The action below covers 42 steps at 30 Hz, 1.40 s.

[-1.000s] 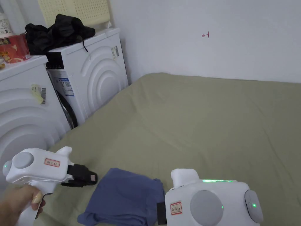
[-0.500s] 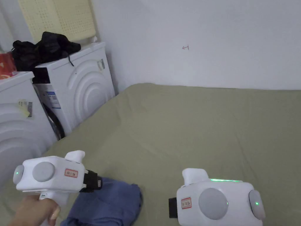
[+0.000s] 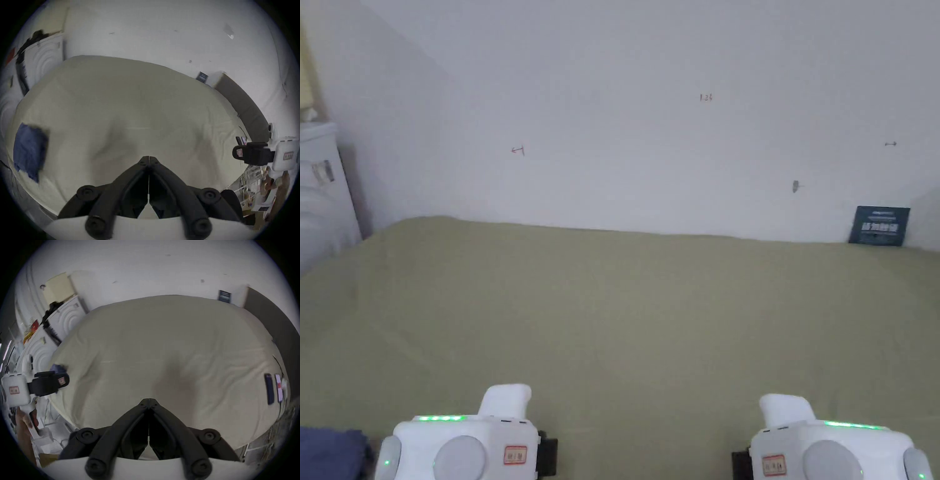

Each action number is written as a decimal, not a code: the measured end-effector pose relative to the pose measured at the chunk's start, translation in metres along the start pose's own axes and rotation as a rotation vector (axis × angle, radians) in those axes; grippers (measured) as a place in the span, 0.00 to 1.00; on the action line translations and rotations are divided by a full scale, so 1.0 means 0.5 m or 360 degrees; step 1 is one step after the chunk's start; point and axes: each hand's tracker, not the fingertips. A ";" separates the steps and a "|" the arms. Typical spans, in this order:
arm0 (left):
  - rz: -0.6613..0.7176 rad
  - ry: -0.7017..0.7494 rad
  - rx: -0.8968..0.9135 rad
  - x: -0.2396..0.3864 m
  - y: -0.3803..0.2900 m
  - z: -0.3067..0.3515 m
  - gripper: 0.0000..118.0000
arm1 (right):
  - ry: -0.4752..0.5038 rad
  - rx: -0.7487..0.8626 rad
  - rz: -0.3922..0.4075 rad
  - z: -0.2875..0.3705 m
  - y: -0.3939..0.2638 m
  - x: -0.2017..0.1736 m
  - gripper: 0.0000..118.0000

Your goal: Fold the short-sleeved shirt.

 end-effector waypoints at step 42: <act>-0.0289 0.0434 0.1224 0.121 -0.006 0.193 1.00 | -0.0522 0.1379 0.0238 0.156 -0.062 0.110 1.00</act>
